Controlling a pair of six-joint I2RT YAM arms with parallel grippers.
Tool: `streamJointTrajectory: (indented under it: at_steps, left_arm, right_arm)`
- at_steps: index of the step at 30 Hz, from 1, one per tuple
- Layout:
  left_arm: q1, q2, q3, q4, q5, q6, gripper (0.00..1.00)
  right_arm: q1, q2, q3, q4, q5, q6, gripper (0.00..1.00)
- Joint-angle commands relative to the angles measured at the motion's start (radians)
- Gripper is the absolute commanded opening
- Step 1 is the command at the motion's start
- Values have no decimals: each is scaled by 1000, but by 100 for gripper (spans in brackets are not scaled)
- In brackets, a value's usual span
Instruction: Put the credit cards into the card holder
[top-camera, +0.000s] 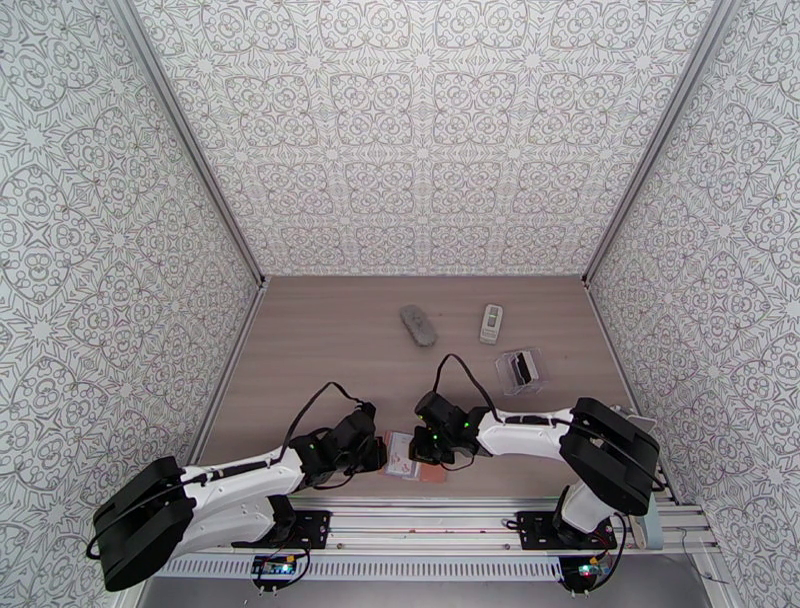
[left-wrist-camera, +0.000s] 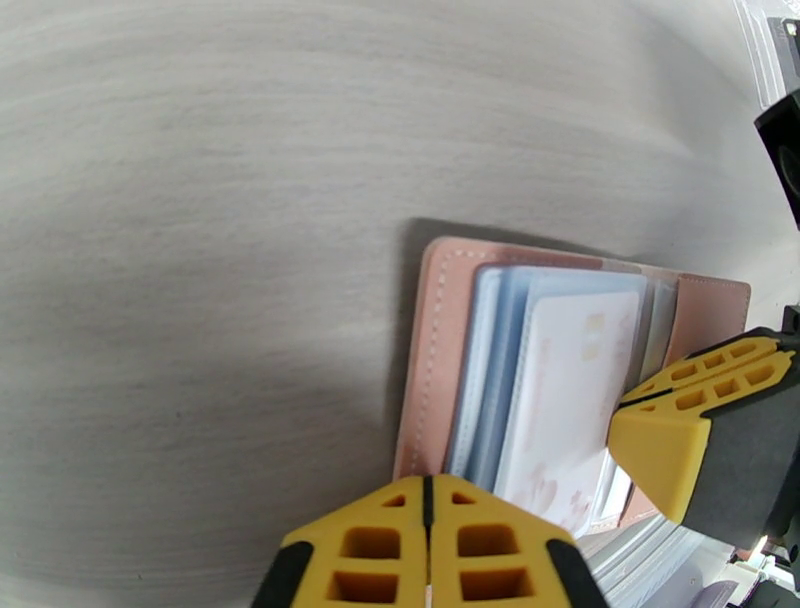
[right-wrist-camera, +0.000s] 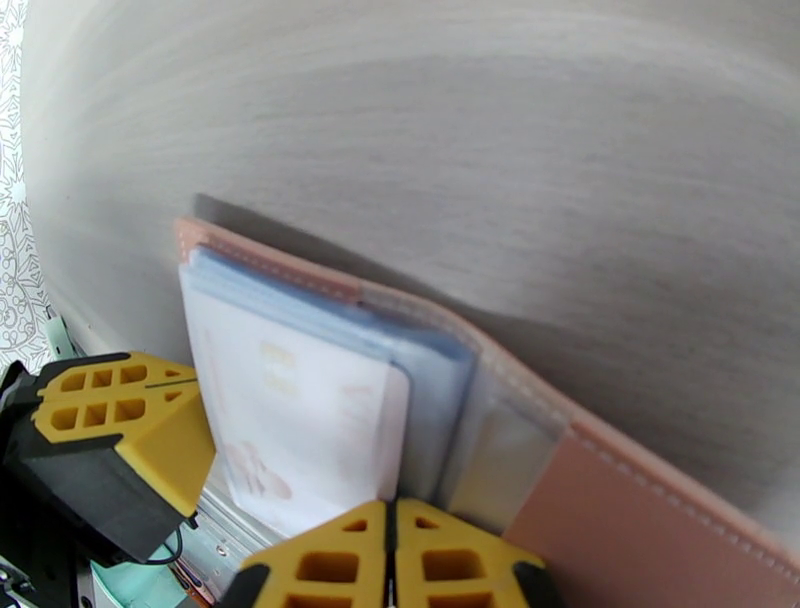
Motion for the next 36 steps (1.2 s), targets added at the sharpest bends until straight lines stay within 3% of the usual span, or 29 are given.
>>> streamJointTrajectory:
  at_steps: [1, 18, 36]
  left_arm:
    - [-8, 24, -33, -6, -2, -14, 4]
    - [-23, 21, -34, 5, -7, -23, 3]
    - [-23, -87, -36, -72, -31, -32, 8]
  right_arm:
    - [8, 17, 15, 56, -19, 18, 9]
    - [8, 7, -10, 136, -55, 50, 9]
    - [8, -96, 31, -94, 62, -46, 21]
